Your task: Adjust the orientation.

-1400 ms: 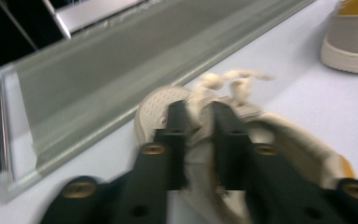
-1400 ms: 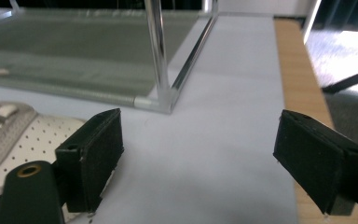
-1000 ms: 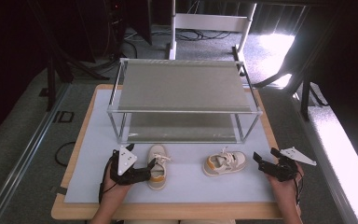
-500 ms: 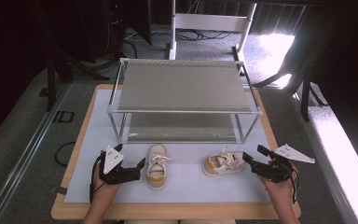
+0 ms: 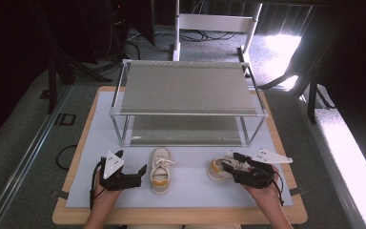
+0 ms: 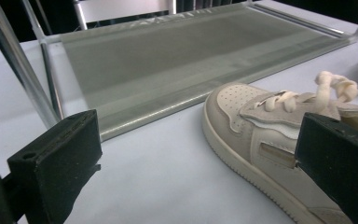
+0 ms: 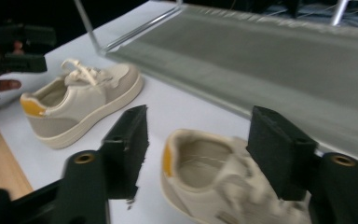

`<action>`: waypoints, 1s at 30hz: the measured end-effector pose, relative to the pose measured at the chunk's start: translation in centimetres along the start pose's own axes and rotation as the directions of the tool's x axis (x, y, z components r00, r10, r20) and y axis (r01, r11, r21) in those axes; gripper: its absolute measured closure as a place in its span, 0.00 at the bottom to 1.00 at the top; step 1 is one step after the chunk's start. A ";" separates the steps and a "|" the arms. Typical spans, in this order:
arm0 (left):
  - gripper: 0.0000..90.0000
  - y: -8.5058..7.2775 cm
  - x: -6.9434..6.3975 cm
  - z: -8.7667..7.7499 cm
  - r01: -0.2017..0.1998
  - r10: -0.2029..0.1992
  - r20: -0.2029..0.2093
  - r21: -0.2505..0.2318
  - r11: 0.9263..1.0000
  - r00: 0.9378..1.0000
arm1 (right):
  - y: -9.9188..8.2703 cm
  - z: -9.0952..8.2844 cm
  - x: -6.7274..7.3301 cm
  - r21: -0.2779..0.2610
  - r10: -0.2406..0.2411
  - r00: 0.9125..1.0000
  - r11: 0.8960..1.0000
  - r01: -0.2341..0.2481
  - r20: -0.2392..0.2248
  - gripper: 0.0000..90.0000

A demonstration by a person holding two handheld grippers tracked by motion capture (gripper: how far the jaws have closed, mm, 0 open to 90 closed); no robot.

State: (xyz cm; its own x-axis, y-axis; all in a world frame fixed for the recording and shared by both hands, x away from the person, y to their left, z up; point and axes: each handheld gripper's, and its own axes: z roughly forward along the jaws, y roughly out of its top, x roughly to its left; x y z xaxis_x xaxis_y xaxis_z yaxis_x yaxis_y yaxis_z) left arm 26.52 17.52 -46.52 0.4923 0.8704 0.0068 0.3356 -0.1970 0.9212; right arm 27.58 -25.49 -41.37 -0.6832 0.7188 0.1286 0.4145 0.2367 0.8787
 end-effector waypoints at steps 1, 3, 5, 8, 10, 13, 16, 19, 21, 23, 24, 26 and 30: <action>0.01 0.0 0.0 0.0 0.000 0.000 0.000 0.000 1.000 1.000 | 0.0 0.0 0.0 0.000 0.000 1.000 1.000 0.000 0.000 0.49; 0.01 -0.1 -0.1 0.1 -0.004 0.004 0.005 0.008 1.000 1.000 | -0.3 1.7 0.5 0.052 -0.011 1.000 0.999 0.012 -0.015 0.53; 0.01 -0.3 -0.1 0.2 -0.005 0.005 0.016 0.010 1.000 1.000 | -0.6 2.6 0.7 0.082 -0.017 1.000 0.997 0.018 -0.008 0.54; 0.01 -0.3 -0.1 0.2 -0.005 0.005 0.019 0.012 1.000 1.000 | -1.0 3.5 0.9 0.118 -0.025 1.000 0.993 0.026 -0.012 0.58; 0.01 -0.4 -0.1 0.2 -0.004 0.004 0.017 0.011 1.000 1.000 | -1.3 4.0 1.0 0.136 -0.021 1.000 0.990 0.023 -0.014 0.59; 0.01 -0.3 -0.1 0.3 -0.003 0.003 0.018 0.011 1.000 1.000 | -1.6 4.4 1.0 0.155 -0.014 1.000 0.988 0.017 -0.018 0.64; 0.01 -0.4 -0.2 0.3 -0.002 0.001 0.021 0.016 1.000 1.000 | -1.7 4.7 1.0 0.173 -0.027 1.000 0.985 0.027 0.001 0.75; 0.01 -0.5 -0.2 0.4 0.000 0.000 0.024 0.017 1.000 1.000 | -1.7 4.7 0.9 0.187 -0.011 1.000 0.982 0.013 -0.015 0.82; 0.01 -0.5 -0.2 0.4 0.000 -0.001 0.028 0.015 1.000 1.000 | -1.5 4.6 1.0 0.197 -0.025 0.999 0.980 0.030 -0.025 0.85; 0.01 -0.4 -0.2 0.3 -0.001 0.000 0.029 0.016 1.000 1.000 | -1.3 4.6 1.1 0.212 -0.046 0.999 0.976 0.050 -0.024 0.86; 0.01 -0.4 -0.1 0.3 0.000 0.000 0.029 0.013 1.000 1.000 | -1.2 4.5 1.2 0.220 -0.061 0.998 0.973 0.064 -0.019 0.86; 0.01 -0.3 -0.1 0.2 0.003 -0.003 0.026 0.009 1.000 1.000 | -1.1 4.3 1.3 0.221 -0.077 0.997 0.972 0.079 -0.018 0.87; 0.01 -0.3 0.1 0.1 0.008 -0.008 0.023 0.006 1.000 1.000 | -0.7 3.6 1.2 0.208 -0.117 0.991 0.970 0.128 -0.066 0.87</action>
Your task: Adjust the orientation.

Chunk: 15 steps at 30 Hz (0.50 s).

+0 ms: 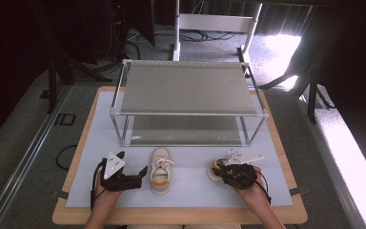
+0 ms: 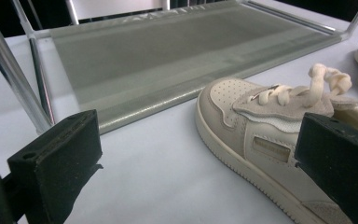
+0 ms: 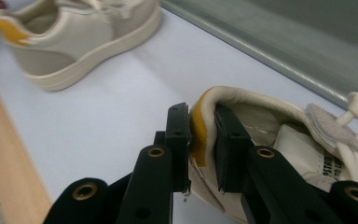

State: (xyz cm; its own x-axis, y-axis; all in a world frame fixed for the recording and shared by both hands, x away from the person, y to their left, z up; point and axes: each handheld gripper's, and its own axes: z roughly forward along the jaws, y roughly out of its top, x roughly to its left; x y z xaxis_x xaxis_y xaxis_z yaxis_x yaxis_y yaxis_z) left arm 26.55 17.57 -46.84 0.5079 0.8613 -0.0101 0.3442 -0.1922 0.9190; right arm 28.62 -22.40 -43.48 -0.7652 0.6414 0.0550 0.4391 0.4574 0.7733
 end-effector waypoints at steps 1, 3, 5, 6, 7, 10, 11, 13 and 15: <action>0.01 0.0 0.0 0.0 0.003 -0.003 0.001 -0.002 1.000 1.000 | 0.1 -0.2 0.0 0.000 -0.019 1.000 1.000 0.019 -0.005 0.87; 0.01 0.0 0.0 0.0 0.007 -0.007 0.001 -0.004 1.000 1.000 | 0.2 -0.7 -0.1 -0.014 -0.056 0.997 0.998 0.055 -0.047 0.87; 0.01 0.0 0.0 0.0 0.005 -0.005 0.002 -0.006 1.000 1.000 | 0.4 -1.0 -0.3 -0.017 -0.097 0.992 0.995 0.096 -0.078 0.87; 0.01 0.0 0.0 0.0 0.006 -0.006 0.001 -0.005 1.000 1.000 | 0.4 -1.2 -0.4 -0.018 -0.116 0.989 0.993 0.114 -0.091 0.87; 0.01 0.0 0.0 0.0 0.005 -0.005 0.002 -0.005 1.000 1.000 | 0.4 -1.2 -0.4 -0.012 -0.141 0.985 0.990 0.140 -0.101 0.87; 0.01 0.0 0.0 0.0 0.004 -0.004 0.001 -0.002 1.000 1.000 | 0.4 -1.4 -0.4 0.008 -0.198 0.968 0.980 0.201 -0.154 0.87; 0.01 0.0 0.0 0.0 0.005 -0.005 0.003 -0.003 1.000 1.000 | 0.4 -1.4 -0.4 0.024 -0.222 0.959 0.973 0.230 -0.176 0.87; 0.01 0.0 0.1 0.1 0.005 -0.005 0.001 -0.003 1.000 1.000 | 0.2 -1.3 -0.3 0.057 -0.229 0.952 0.968 0.244 -0.202 0.87; 0.01 0.0 0.1 0.0 0.008 -0.008 0.004 -0.006 1.000 1.000 | -0.1 -1.1 -0.3 0.092 -0.229 0.948 0.963 0.254 -0.221 0.87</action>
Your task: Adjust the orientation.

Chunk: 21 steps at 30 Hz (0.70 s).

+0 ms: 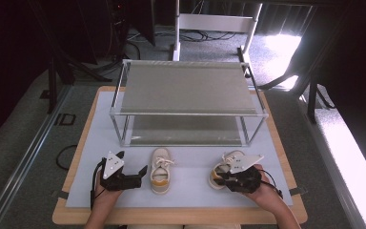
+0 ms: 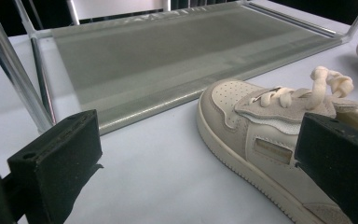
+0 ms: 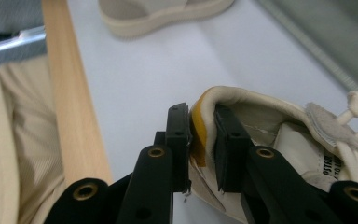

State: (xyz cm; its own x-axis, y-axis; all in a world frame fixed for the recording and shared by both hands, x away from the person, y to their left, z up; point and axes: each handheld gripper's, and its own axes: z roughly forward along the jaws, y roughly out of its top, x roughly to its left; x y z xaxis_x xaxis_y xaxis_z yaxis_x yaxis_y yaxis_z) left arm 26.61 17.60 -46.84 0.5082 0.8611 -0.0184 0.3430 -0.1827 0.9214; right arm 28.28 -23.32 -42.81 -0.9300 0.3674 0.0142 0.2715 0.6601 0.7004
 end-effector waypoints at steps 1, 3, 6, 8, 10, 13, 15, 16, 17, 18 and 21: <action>0.01 0.0 0.0 0.0 -0.001 0.001 -0.001 0.001 1.000 1.000 | -0.2 0.1 0.0 0.016 0.003 1.000 1.000 -0.003 -0.008 0.86; 0.01 0.0 0.0 0.0 -0.001 0.001 0.000 0.001 1.000 1.000 | -0.6 0.3 -0.1 0.010 0.016 1.000 1.000 -0.016 -0.020 0.86; 0.01 -0.1 0.0 0.0 -0.003 0.003 0.001 0.006 1.000 1.000 | -1.1 0.2 -0.1 -0.015 0.034 0.999 0.999 -0.034 -0.018 0.86; 0.01 -0.1 0.0 0.1 -0.002 0.002 0.000 0.008 1.000 1.000 | -1.2 0.1 0.0 -0.018 0.042 0.999 0.999 -0.042 -0.015 0.86; 0.01 -0.1 -0.1 0.1 -0.002 0.002 0.002 0.008 1.000 1.000 | -1.2 0.2 0.0 -0.017 0.047 0.999 0.999 -0.047 -0.009 0.85; 0.01 -0.1 -0.1 0.1 -0.003 0.003 0.005 0.007 1.000 1.000 | -1.0 0.1 0.4 -0.011 0.041 0.999 0.999 -0.040 0.020 0.83; 0.01 -0.1 -0.1 0.1 -0.001 0.001 0.003 0.008 1.000 1.000 | -0.9 -0.1 0.7 -0.009 0.044 0.998 0.999 -0.043 0.046 0.82; 0.01 -0.2 0.0 0.1 0.001 -0.001 0.004 0.007 1.000 1.000 | -0.9 -0.3 0.8 -0.012 0.045 0.997 0.999 -0.045 0.060 0.80; 0.01 -0.2 0.0 0.1 0.002 -0.002 0.005 0.008 1.000 1.000 | -0.9 -0.5 0.9 -0.029 0.057 0.996 0.998 -0.055 0.074 0.80; 0.01 -0.2 -0.1 0.1 0.003 -0.003 0.005 0.008 1.000 1.000 | -0.9 -0.9 1.0 -0.054 0.074 0.995 0.996 -0.070 0.073 0.80; 0.01 -0.2 -0.1 0.1 0.002 -0.002 0.006 0.010 1.000 1.000 | -0.6 -2.3 1.1 -0.119 0.116 0.986 0.988 -0.102 0.121 0.73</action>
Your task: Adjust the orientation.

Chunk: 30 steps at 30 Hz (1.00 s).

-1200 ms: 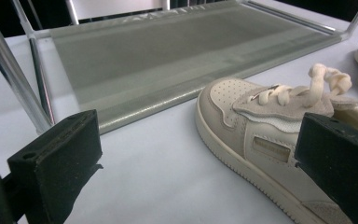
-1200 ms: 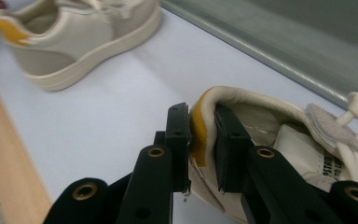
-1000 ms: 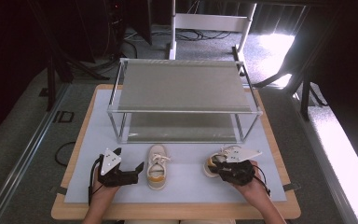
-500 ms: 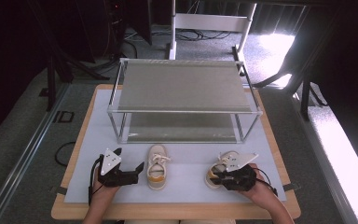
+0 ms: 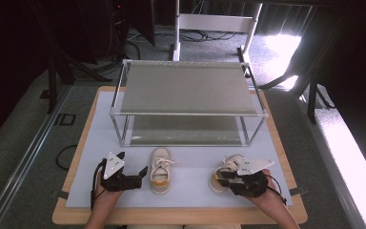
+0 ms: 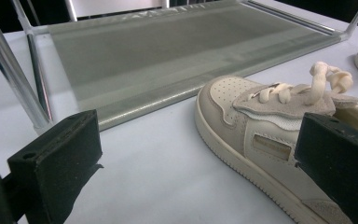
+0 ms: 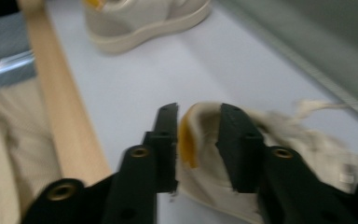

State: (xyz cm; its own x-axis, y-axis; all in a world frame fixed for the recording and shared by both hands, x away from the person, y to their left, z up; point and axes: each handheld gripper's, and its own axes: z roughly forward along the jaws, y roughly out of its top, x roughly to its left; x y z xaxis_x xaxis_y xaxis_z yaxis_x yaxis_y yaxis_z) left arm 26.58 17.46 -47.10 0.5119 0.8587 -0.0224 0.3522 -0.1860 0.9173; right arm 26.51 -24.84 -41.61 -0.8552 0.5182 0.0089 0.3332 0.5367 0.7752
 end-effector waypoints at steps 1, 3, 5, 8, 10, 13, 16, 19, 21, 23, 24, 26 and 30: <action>0.01 0.0 0.0 0.0 -0.001 0.001 0.002 0.000 1.000 1.000 | 0.1 -0.5 -0.2 -0.025 0.027 0.999 0.999 -0.026 0.028 0.69; 0.01 0.0 0.0 0.0 -0.003 0.003 0.001 0.002 1.000 1.000 | 0.0 -1.4 -0.7 -0.091 0.116 0.987 0.990 -0.106 0.110 0.59; 0.01 0.0 0.0 0.0 0.000 0.000 -0.001 0.002 1.000 1.000 | -0.3 -2.2 -1.2 -0.152 0.213 0.957 0.971 -0.185 0.198 0.55; 0.01 0.0 0.1 0.0 -0.001 0.001 -0.001 0.007 1.000 1.000 | -1.2 -2.6 -1.4 -0.207 0.308 0.912 0.944 -0.257 0.272 0.46; 0.01 -0.1 0.0 0.1 0.000 0.000 0.001 0.007 1.000 1.000 | -1.7 -2.3 -1.1 -0.224 0.351 0.889 0.929 -0.293 0.295 0.39; 0.01 -0.1 -0.1 0.1 -0.002 0.002 0.000 0.011 1.000 1.000 | -2.2 -1.3 -0.1 -0.223 0.373 0.868 0.923 -0.313 0.327 0.31; 0.01 -0.1 -0.1 0.1 -0.003 0.003 0.000 0.011 1.000 1.000 | -2.3 0.0 1.0 -0.187 0.346 0.852 0.937 -0.294 0.393 0.32; 0.01 0.0 0.0 0.0 -0.003 0.003 0.002 0.011 1.000 1.000 | -2.6 1.3 1.4 -0.135 0.319 0.848 0.948 -0.289 0.424 0.38; 0.01 0.0 0.0 0.0 -0.001 0.001 0.002 0.008 1.000 1.000 | -2.8 1.8 1.5 -0.125 0.311 0.843 0.950 -0.285 0.439 0.41; 0.01 0.0 0.1 0.0 -0.003 0.003 0.001 0.011 1.000 1.000 | -2.7 1.7 1.7 -0.115 0.294 0.841 0.955 -0.272 0.454 0.48; 0.01 0.0 0.1 0.0 -0.003 0.003 0.001 0.011 1.000 1.000 | -2.7 1.7 1.7 -0.115 0.294 0.841 0.955 -0.272 0.454 0.48; 0.01 -0.1 0.1 0.0 -0.001 0.001 0.003 0.013 1.000 1.000 | -2.7 1.5 1.8 -0.107 0.281 0.842 0.959 -0.262 0.459 0.53; 0.01 0.0 0.1 -0.1 0.000 0.000 0.004 0.010 1.000 1.000 | -2.8 1.3 1.7 -0.109 0.284 0.844 0.959 -0.263 0.456 0.56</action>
State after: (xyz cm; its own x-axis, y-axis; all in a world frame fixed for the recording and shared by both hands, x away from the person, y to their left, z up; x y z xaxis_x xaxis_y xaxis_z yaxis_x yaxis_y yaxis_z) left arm 26.55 17.54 -47.10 0.5149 0.8569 -0.0240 0.3596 -0.1905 0.9134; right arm 24.61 -24.56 -44.58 -0.4462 0.8929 -0.0605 0.5010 0.3052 0.8099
